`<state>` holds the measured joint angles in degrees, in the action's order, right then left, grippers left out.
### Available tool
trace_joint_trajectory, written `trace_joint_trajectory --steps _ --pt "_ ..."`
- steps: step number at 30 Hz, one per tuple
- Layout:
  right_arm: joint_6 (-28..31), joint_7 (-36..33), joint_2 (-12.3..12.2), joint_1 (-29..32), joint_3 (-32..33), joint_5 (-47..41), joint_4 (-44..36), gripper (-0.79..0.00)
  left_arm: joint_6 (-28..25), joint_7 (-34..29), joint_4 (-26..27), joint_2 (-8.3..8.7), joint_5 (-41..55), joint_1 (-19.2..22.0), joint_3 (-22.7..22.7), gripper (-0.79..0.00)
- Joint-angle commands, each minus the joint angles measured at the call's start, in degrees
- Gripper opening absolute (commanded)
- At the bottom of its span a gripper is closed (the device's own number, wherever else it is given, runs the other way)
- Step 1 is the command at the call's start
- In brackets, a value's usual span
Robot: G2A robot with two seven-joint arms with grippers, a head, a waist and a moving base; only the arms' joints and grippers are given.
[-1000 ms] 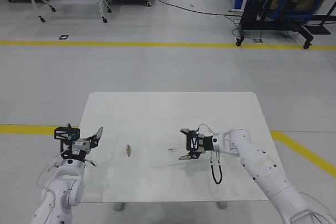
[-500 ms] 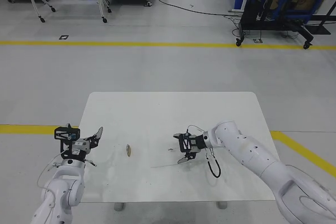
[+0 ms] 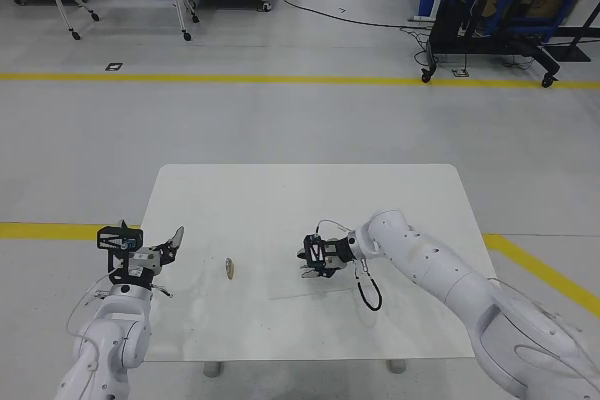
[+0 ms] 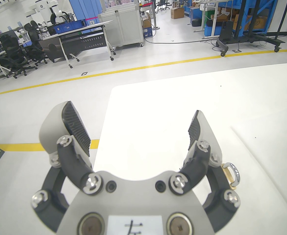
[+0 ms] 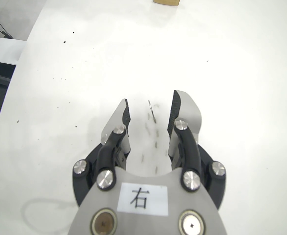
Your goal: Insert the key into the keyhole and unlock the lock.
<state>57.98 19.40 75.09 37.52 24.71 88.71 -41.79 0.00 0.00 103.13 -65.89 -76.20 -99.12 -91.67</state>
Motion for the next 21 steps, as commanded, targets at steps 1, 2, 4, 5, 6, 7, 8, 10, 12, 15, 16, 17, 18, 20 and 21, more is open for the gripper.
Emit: trace_joint_trajectory --steps 1,2,4,5,6,7,8,10,12,15,16,17,18,20,21 --pt "-0.2 0.2 0.6 -0.5 -0.4 0.2 1.1 -0.443 0.0 0.0 0.0 0.0 0.0 0.0 0.0 0.0" --pt "-0.5 0.2 0.9 -0.7 -0.5 0.4 1.5 -0.443 0.0 0.0 0.0 0.0 0.0 0.0 0.0 0.0" --pt "-0.7 0.2 1.5 -1.2 -0.8 0.4 2.5 -0.499 0.0 0.0 0.0 0.0 0.0 0.0 0.0 0.0" --pt "-0.5 0.3 1.8 -1.4 -0.9 0.3 3.0 -0.539 0.0 0.0 0.0 0.0 0.0 0.0 0.0 0.0" --pt "-0.4 0.3 2.1 -1.6 -1.0 0.2 3.4 -0.665 0.0 0.0 0.0 0.0 0.0 0.0 0.0 0.0" --pt "-0.4 0.4 2.4 -1.8 -1.2 0.2 3.8 -0.751 0.0 0.0 0.0 0.0 0.0 0.0 0.0 0.0" --pt "-0.4 0.6 2.7 -2.0 -1.3 0.3 4.1 -0.785 0.0 0.0 0.0 0.0 0.0 0.0 0.0 0.0" --pt "-0.3 1.2 3.2 -2.3 -1.7 0.7 4.6 -0.785 0.0 0.0 0.0 0.0 0.0 0.0 0.0 0.0" --pt "-0.3 1.7 3.6 -2.5 -2.0 1.3 5.1 -0.785 0.0 0.0 0.0 0.0 0.0 0.0 0.0 0.0" --pt "-0.5 3.2 3.9 -3.0 -2.2 2.1 5.8 -0.785 0.0 0.0 0.0 0.0 0.0 0.0 0.0 0.0" --pt "-0.6 3.9 3.9 -3.1 -2.3 2.3 6.0 -0.785 0.0 0.0 0.0 0.0 0.0 0.0 0.0 0.0" --pt "-0.9 4.6 3.9 -3.2 -2.2 2.6 6.1 -0.785 0.0 0.0 0.0 0.0 0.0 0.0 0.0 0.0" --pt "-1.3 5.4 3.9 -3.3 -2.2 2.9 6.2 -0.785 0.0 0.0 0.0 0.0 0.0 0.0 0.0 0.0" --pt "-2.6 7.2 3.6 -3.3 -2.0 3.9 5.9 -0.785 0.0 0.0 0.0 0.0 0.0 0.0 0.0 0.0" --pt "-3.5 8.2 3.5 -3.2 -1.9 4.4 5.7 -0.785 0.0 0.0 0.0 0.0 0.0 0.0 0.0 0.0"
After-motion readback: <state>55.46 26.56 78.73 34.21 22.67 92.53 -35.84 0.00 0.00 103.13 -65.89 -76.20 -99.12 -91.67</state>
